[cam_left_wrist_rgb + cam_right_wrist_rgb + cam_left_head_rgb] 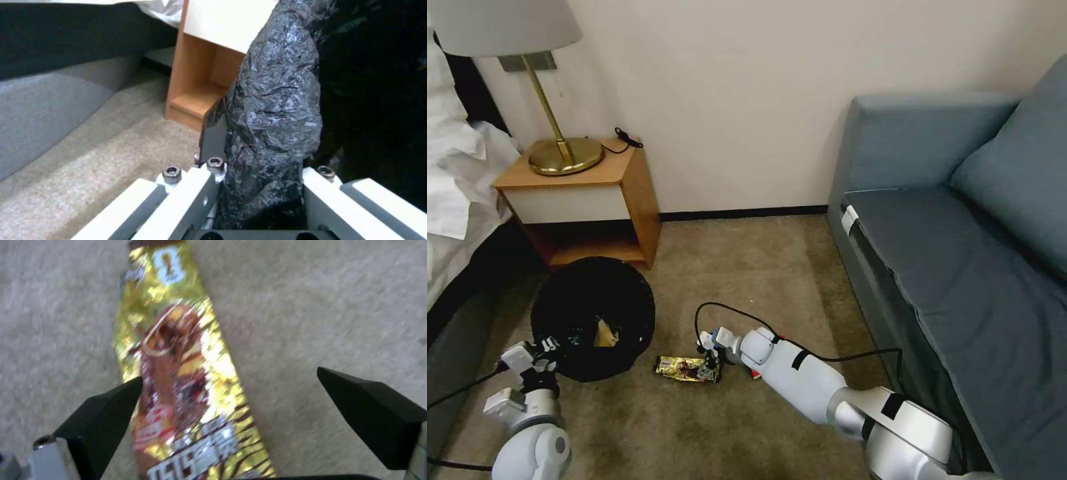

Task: Pick up the trash bin, then pick up the garbage on the floor and place it into the trash bin.

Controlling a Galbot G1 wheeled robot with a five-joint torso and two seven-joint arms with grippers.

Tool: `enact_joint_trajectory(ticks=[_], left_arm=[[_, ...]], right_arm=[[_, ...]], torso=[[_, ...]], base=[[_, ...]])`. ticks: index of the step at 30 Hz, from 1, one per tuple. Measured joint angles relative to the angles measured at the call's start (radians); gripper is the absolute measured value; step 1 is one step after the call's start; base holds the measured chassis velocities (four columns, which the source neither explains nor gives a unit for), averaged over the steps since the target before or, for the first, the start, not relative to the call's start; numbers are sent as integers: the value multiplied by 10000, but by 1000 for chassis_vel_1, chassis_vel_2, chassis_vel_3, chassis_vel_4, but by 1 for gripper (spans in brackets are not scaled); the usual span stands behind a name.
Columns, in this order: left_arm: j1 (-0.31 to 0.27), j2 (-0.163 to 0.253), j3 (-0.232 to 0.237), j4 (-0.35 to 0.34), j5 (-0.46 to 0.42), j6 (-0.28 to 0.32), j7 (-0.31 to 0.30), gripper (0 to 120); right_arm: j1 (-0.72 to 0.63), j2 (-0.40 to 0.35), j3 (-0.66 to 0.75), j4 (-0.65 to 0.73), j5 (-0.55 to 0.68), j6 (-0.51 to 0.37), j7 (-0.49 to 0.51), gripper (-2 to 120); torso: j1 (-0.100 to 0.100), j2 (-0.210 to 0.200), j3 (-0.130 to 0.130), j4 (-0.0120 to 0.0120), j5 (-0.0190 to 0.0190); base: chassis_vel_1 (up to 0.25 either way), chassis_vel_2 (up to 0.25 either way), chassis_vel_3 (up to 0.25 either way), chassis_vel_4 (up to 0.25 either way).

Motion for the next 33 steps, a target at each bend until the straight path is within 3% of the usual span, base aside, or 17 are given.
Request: enact_joint_trajectory(ticks=[6,10,13,19,33], left_arm=[[-114,-3,53,93,0,24,0,3],[-137,6,85,145,16,28,-1,3],[-137,25,101,201,29,31,0,3],[-123,70,91,227,26,31,8,3],[-156,207,76,381,-54,19,37,3]], right_arm=[[-58,-15,127,-216,-71,17,-96,100],[-115,-20,251,-271,-116,43,-127,90],[-225,-25,329,-271,-170,65,-184,74],[-287,-29,448,-296,-216,117,-190,58],[-254,-36,599,-278,-141,168,-108,3]], torso=[[0,0,0,0,0],[0,0,0,0,0],[0,0,0,0,0],[0,0,0,0,0],[0,0,0,0,0]], base=[[0,0,0,0],[0,0,0,0],[0,0,0,0],[0,0,0,0],[0,0,0,0]])
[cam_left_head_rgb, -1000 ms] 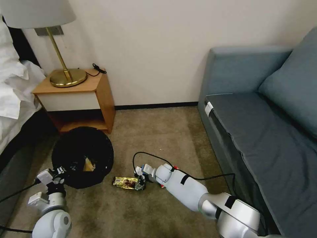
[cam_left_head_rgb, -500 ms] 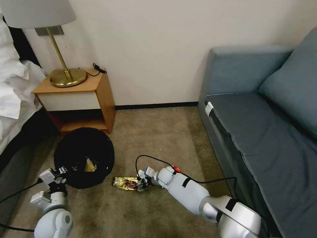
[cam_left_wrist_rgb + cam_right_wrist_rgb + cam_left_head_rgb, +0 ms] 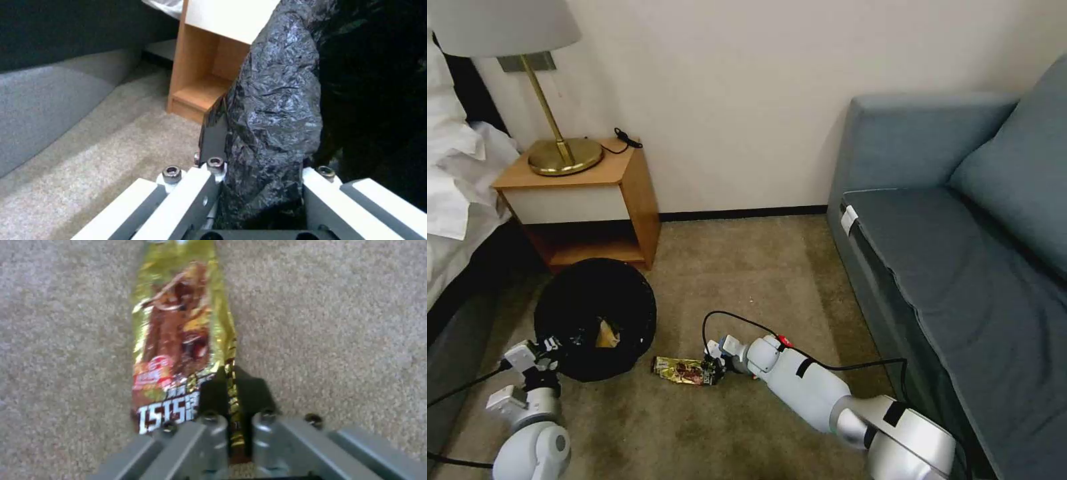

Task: Pick up the trash bin, then pick up the garbage on the floor and place it into the trash bin.

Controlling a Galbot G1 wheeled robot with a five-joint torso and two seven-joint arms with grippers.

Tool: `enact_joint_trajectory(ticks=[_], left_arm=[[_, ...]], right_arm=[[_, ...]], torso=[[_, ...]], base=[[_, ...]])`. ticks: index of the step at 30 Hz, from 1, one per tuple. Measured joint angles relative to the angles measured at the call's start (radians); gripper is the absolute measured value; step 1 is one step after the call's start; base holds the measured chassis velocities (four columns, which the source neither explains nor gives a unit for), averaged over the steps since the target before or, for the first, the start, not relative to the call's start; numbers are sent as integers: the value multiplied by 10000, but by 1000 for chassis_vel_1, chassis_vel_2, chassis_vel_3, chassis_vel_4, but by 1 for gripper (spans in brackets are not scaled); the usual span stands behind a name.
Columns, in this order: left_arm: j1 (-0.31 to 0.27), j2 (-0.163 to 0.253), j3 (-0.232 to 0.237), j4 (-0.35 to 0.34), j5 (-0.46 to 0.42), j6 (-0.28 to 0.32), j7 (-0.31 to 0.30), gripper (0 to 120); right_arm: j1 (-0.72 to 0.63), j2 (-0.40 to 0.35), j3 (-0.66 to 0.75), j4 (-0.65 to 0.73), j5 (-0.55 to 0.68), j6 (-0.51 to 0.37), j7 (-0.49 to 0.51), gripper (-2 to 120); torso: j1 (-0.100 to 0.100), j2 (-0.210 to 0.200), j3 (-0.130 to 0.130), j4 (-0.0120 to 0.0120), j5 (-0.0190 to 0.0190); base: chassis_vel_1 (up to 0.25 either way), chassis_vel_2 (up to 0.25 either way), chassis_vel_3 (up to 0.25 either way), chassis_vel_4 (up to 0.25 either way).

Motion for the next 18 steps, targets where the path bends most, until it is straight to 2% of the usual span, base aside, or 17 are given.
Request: enact_joint_trajectory(ticks=[2,12,18], left_arm=[[-9,17,-7,7,-35,-1,0,3],[-17,52,-61,163,-185,-16,1,3],[32,278,-124,440,-477,-95,36,3]], right_arm=[[-6,0,30,-5,1,5,-4,0],[-76,0,209,86,-11,59,-103,0],[-78,-4,302,222,-33,102,-260,0]], torso=[[0,0,0,-1,0],[0,0,0,0,0],[0,0,0,0,-1]], base=[[0,0,0,0],[0,0,0,0],[0,0,0,0]])
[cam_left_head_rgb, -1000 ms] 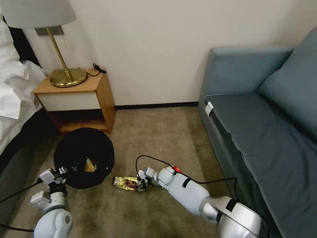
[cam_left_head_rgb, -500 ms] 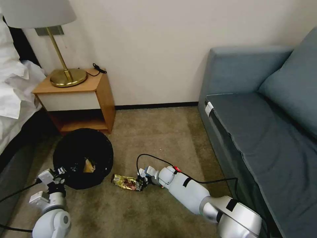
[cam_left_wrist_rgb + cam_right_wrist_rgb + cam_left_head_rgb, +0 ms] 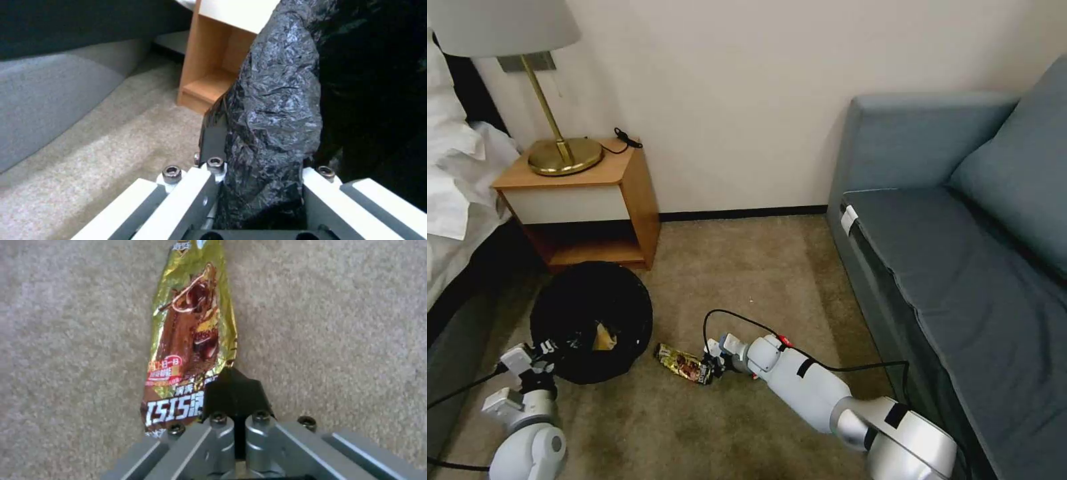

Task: Pick up the trash bin, then pick up the garbage on the floor and place it into the trash bin.

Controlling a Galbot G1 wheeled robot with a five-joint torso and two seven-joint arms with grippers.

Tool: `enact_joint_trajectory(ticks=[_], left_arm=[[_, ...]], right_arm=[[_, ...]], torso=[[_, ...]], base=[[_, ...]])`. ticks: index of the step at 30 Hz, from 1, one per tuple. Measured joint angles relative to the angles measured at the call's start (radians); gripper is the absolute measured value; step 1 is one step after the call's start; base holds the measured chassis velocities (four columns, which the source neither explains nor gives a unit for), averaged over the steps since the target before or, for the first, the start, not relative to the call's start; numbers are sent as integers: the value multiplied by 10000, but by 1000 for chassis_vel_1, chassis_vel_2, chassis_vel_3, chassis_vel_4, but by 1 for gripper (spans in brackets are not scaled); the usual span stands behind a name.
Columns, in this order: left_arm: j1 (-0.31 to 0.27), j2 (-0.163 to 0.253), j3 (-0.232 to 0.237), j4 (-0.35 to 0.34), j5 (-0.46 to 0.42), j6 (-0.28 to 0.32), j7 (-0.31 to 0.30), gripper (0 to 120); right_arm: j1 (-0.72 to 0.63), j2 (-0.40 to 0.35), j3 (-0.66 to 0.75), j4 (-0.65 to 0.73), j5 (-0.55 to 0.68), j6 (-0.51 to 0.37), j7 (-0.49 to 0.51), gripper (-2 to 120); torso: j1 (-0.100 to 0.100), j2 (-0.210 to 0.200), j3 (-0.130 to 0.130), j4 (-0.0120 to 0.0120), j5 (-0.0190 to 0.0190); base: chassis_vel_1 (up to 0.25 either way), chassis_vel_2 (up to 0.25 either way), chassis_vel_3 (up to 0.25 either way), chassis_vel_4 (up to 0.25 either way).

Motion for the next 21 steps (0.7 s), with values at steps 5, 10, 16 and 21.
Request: enact_joint_trajectory(ticks=[5,10,16,21], left_arm=[[138,193,-55,-113,-163,41,-32,3],[328,447,-119,-242,-262,143,-137,3],[687,708,-197,-238,-358,162,-160,3],[806,778,-227,-244,-385,174,-193,3]], right_arm=[[28,0,60,149,1,-2,-28,0],[85,0,191,182,-5,-3,-47,0],[91,-10,420,206,-86,47,-78,0],[57,-217,728,353,-137,76,-76,0]], torso=[[0,0,0,1,1],[0,0,0,0,1],[0,0,0,1,0],[0,0,0,1,1]], base=[[0,0,0,0],[0,0,0,0],[0,0,0,0],[0,0,0,0]])
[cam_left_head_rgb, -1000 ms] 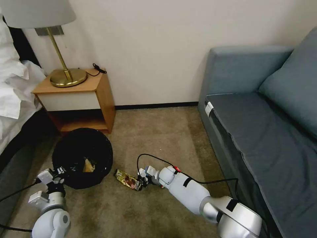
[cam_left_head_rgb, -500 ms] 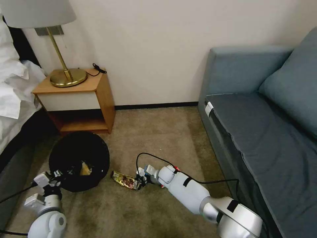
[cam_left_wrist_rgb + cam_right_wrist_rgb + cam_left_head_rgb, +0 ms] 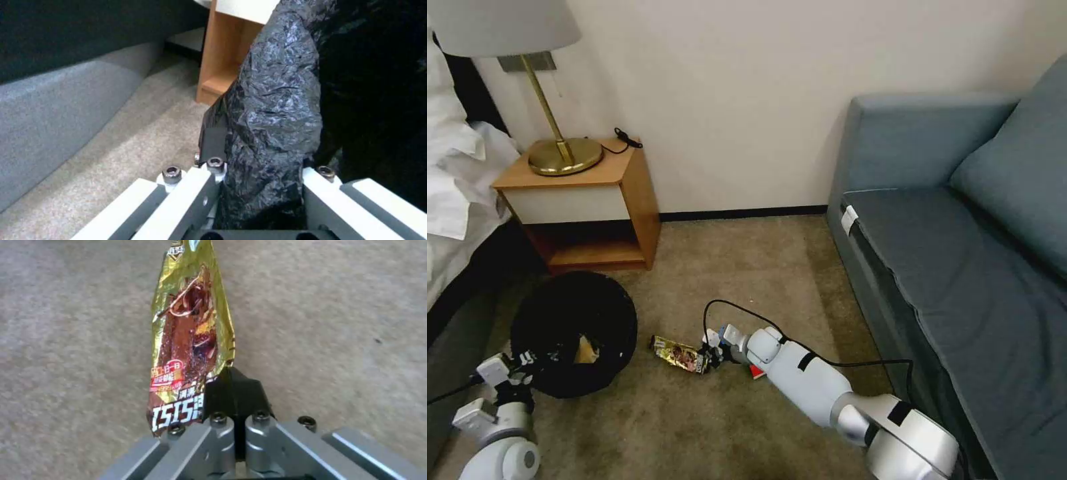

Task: Pick up the trash bin, then pick up the garbage on the floor and place it into the trash bin.

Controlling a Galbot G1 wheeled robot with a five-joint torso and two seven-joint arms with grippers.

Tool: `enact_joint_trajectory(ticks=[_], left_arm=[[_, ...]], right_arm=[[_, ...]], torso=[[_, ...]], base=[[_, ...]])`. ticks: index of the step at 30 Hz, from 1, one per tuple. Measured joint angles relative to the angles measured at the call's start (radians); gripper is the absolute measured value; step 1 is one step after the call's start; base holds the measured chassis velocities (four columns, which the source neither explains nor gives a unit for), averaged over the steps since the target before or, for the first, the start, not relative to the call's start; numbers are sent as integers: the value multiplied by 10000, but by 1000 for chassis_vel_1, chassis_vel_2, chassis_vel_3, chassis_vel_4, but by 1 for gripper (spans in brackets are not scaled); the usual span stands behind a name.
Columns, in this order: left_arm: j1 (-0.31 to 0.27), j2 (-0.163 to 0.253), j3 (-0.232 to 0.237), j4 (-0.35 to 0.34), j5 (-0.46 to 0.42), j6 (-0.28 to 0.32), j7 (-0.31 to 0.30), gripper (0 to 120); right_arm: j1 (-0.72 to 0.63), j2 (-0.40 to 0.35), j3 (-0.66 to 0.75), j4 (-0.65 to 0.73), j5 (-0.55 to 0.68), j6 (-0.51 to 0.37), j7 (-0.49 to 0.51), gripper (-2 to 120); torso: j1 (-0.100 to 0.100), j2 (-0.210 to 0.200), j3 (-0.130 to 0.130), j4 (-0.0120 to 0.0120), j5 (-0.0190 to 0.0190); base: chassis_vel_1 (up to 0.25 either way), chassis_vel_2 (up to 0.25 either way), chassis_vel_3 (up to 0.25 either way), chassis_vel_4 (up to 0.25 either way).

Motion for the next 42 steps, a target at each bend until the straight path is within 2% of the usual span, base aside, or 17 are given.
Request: enact_joint_trajectory(ticks=[10,25,33,38,42], left_arm=[[13,-118,47,-11,71,6,-26,3],[-119,-198,248,-232,238,163,-222,3],[-499,-228,549,5,433,329,-372,3],[-1105,-170,769,572,507,500,-526,3],[-1352,-198,874,644,507,628,-633,3]], right_arm=[[-171,-547,615,534,86,63,-3,0],[-454,-1616,2332,2835,2293,-496,121,0],[-81,-1943,1490,5102,3854,-1188,319,0],[132,-1619,598,6426,4934,-1518,741,0],[208,-1412,183,6816,5269,-1646,919,0]], torso=[[-1,-2,0,-1,1],[0,-1,0,-2,2],[-1,-1,0,-1,1],[0,-1,0,0,0],[-1,-1,0,1,0]], base=[[0,0,0,0],[0,0,0,0],[0,0,0,0],[0,0,0,0],[0,0,0,0]])
